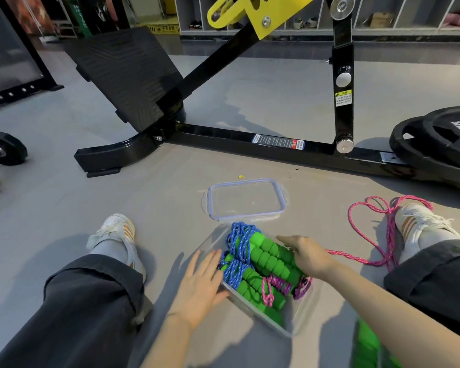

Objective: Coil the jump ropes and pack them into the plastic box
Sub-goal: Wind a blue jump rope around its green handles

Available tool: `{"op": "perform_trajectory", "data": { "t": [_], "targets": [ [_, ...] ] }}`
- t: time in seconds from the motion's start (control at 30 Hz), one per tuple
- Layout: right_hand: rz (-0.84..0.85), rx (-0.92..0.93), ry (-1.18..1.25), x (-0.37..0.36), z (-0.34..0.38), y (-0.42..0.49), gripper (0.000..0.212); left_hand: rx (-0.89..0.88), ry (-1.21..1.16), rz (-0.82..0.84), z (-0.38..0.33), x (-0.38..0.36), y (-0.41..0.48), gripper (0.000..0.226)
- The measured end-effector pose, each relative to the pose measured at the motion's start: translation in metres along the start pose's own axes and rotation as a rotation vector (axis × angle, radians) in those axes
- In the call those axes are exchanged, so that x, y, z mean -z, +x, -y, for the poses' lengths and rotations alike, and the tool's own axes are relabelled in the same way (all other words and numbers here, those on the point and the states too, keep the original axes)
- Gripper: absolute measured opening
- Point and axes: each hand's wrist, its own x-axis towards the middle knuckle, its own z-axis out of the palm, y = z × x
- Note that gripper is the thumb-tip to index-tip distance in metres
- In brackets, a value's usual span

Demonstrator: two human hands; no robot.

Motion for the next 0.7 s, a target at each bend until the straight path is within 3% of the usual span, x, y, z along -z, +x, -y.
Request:
{"op": "perform_trajectory", "data": {
  "t": [0.07,0.17,0.2,0.27,0.33,0.43,0.53,0.57,0.7],
  "targets": [
    [-0.058,0.015,-0.106,-0.004,0.0,-0.002,0.064,0.034,0.018,0.062,0.0,0.001,-0.002,0.053],
    [-0.352,0.162,-0.328,-0.015,-0.003,-0.023,0.038,0.036,0.076,0.057,-0.008,0.002,0.0,0.052],
    [-0.393,0.213,-0.382,-0.018,-0.004,-0.034,0.045,0.054,0.087,0.056,-0.013,0.007,0.001,0.055],
    [-0.37,0.342,-0.473,-0.026,-0.013,-0.052,0.052,0.118,0.091,0.056,-0.024,0.019,0.004,0.062],
    [-0.326,0.48,-0.556,-0.031,-0.023,-0.067,0.041,0.196,0.123,0.106,-0.037,0.017,0.005,0.064],
    [-0.317,0.485,-0.662,-0.034,-0.03,-0.071,0.036,0.285,0.037,-0.042,-0.052,0.023,0.003,0.058],
    [-0.289,0.391,-0.655,-0.036,-0.032,-0.065,0.066,0.203,-0.025,-0.006,-0.054,0.001,-0.009,0.128],
    [-0.29,0.374,-0.663,-0.038,-0.034,-0.063,0.069,0.163,-0.042,-0.054,-0.054,-0.009,-0.014,0.138],
    [-0.301,0.319,-0.633,-0.043,-0.037,-0.056,0.079,0.071,-0.039,-0.065,-0.048,-0.028,-0.021,0.139]
  ]
}}
